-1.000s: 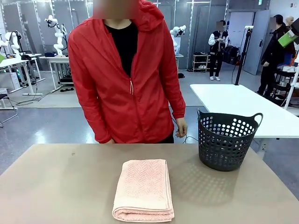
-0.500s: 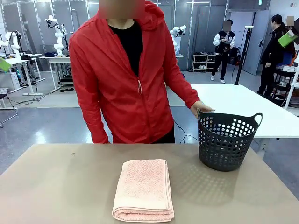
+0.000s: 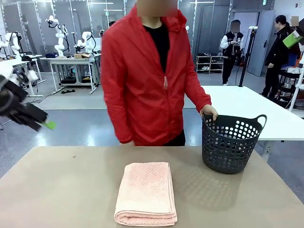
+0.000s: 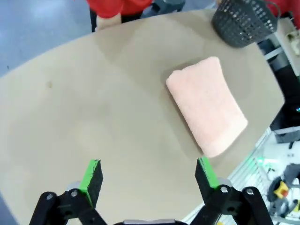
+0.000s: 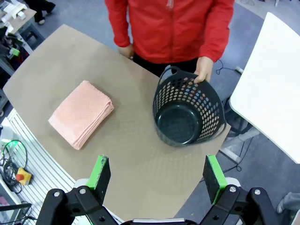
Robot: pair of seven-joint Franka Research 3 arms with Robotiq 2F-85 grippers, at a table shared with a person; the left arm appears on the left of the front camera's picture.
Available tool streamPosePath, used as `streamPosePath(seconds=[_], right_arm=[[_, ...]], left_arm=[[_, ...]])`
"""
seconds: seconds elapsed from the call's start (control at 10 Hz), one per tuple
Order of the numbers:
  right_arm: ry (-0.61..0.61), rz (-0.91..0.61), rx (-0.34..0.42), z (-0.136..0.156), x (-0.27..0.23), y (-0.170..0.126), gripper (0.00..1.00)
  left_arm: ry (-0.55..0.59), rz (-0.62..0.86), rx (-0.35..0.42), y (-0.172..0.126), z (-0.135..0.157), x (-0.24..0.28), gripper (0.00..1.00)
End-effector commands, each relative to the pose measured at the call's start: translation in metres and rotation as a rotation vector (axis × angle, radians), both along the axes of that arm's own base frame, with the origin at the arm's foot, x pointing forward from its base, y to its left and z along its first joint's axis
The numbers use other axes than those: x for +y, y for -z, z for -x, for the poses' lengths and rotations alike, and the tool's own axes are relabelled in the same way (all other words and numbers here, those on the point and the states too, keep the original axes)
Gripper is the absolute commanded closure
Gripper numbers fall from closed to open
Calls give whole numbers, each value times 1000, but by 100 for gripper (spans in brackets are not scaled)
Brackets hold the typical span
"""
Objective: Fold the towel.
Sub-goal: Pick up the 100 cm Hotel Towel and place it on the left side of the table.
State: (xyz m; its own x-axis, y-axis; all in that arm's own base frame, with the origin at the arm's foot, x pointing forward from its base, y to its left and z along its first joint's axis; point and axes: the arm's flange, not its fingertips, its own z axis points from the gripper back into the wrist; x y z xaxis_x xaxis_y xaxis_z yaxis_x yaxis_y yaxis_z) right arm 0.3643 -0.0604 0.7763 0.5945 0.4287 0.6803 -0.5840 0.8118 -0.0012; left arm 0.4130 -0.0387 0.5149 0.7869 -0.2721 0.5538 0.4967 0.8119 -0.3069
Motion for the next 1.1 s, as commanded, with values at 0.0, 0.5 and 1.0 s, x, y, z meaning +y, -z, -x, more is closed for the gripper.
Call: streamPosePath(seconds=[0.0,0.5,1.0], right_arm=[[-8,-4,2,2,0,0,0],[-8,-4,2,2,0,0,0],[-8,-4,2,2,0,0,0]], left_arm=[[12,83,0,39,-17,-24,0],[-36,269,197,155,-38,-98,0],[-49,397,342,222,-42,-159,0]])
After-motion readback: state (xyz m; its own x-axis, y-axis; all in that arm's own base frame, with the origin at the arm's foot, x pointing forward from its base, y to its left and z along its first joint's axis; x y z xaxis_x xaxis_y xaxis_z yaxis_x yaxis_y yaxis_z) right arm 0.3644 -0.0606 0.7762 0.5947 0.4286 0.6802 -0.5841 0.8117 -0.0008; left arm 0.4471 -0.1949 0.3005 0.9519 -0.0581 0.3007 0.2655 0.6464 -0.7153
